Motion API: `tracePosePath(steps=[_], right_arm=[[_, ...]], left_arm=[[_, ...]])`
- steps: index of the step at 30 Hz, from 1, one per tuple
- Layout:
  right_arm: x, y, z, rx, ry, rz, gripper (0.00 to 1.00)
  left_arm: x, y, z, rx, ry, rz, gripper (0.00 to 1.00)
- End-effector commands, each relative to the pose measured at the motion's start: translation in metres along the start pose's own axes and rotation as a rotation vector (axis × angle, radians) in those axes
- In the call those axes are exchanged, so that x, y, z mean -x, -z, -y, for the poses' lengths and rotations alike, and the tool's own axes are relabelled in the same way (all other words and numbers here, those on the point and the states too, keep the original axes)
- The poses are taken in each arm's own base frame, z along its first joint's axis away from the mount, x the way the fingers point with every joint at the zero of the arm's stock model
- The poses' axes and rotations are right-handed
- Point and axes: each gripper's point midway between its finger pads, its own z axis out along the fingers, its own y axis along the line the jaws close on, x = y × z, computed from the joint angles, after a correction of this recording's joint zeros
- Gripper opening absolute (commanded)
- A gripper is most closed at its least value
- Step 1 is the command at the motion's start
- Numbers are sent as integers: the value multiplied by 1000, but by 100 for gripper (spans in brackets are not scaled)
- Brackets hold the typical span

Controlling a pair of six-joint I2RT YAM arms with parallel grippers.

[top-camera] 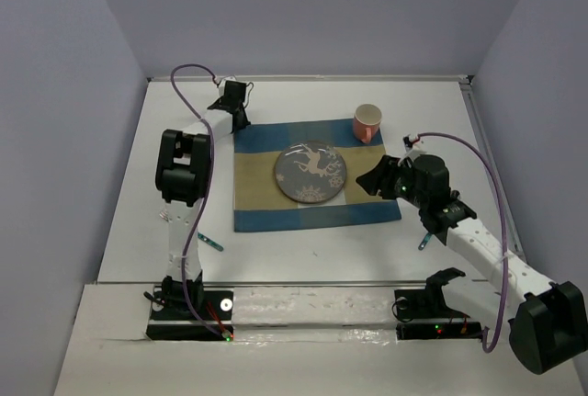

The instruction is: Set the dinner table for one person

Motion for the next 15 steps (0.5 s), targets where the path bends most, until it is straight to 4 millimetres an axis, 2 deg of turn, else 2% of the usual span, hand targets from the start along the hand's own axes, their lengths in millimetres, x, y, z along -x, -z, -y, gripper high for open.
tracePosePath(steps=[1, 5, 9, 11, 13, 15], right_arm=[[32, 1, -16, 26, 38, 90, 58], [42, 4, -16, 2, 59, 114, 58], [48, 6, -20, 7, 69, 125, 58], [48, 5, -19, 3, 69, 124, 58], [48, 4, -19, 3, 72, 120, 58], [47, 3, -19, 6, 73, 116, 58]], left_arm=[[2, -9, -9, 56, -4, -28, 0], [6, -17, -8, 53, 1, -34, 0], [16, -11, -9, 50, -2, -18, 0], [27, 2, -9, 33, -9, 18, 8], [37, 8, -7, -6, -25, 37, 28], [42, 12, -5, -18, -32, 34, 36]])
